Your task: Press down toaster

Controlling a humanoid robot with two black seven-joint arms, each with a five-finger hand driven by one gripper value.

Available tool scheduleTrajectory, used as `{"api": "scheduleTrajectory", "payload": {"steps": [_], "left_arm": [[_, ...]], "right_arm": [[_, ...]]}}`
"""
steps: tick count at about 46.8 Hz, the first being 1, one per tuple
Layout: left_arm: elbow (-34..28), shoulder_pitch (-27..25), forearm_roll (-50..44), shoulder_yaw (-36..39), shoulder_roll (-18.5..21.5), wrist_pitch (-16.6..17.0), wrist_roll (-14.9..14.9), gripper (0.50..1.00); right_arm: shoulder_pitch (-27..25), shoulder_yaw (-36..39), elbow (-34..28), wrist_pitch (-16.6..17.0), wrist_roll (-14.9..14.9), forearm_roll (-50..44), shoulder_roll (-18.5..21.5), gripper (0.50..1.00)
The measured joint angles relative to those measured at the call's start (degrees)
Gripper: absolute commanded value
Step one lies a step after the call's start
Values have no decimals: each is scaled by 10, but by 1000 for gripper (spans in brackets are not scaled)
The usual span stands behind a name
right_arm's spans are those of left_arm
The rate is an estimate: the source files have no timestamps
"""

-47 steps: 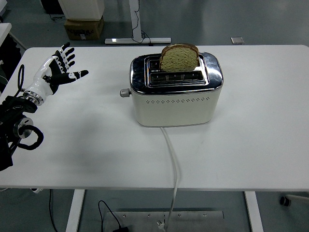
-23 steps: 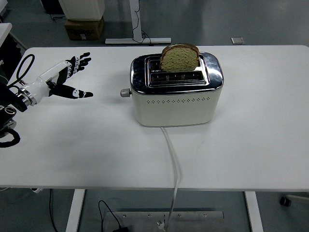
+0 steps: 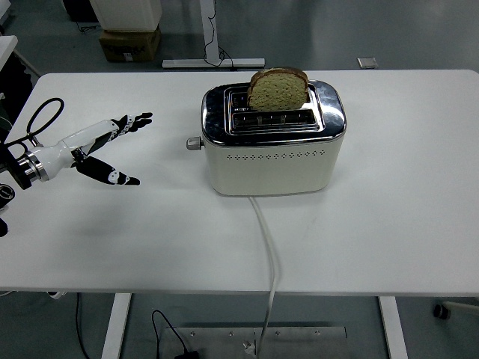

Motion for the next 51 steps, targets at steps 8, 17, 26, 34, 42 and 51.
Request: {"api": "scheduleTrajectory", "payload": {"steps": [8, 17, 26, 34, 42, 51], "left_arm": [[-40, 1, 30, 3, 28, 1, 0, 1000], [-47, 5, 64, 3, 34, 3, 3, 1000], [-65, 5, 82, 3, 33, 3, 4, 1000], [-89, 2, 82, 3, 34, 3, 5, 1000], [-93, -2, 85, 3, 34, 3, 6, 1000], [-92, -2, 112, 3, 31, 3, 6, 1000]], "right_arm": [[0, 0, 0, 0, 0, 0, 0, 998], [0, 0, 0, 0, 0, 0, 0, 998], [0, 0, 0, 0, 0, 0, 0, 998], [0, 0, 0, 0, 0, 0, 0, 998], [0, 0, 0, 0, 0, 0, 0, 998], [0, 0, 0, 0, 0, 0, 0, 998]]}}
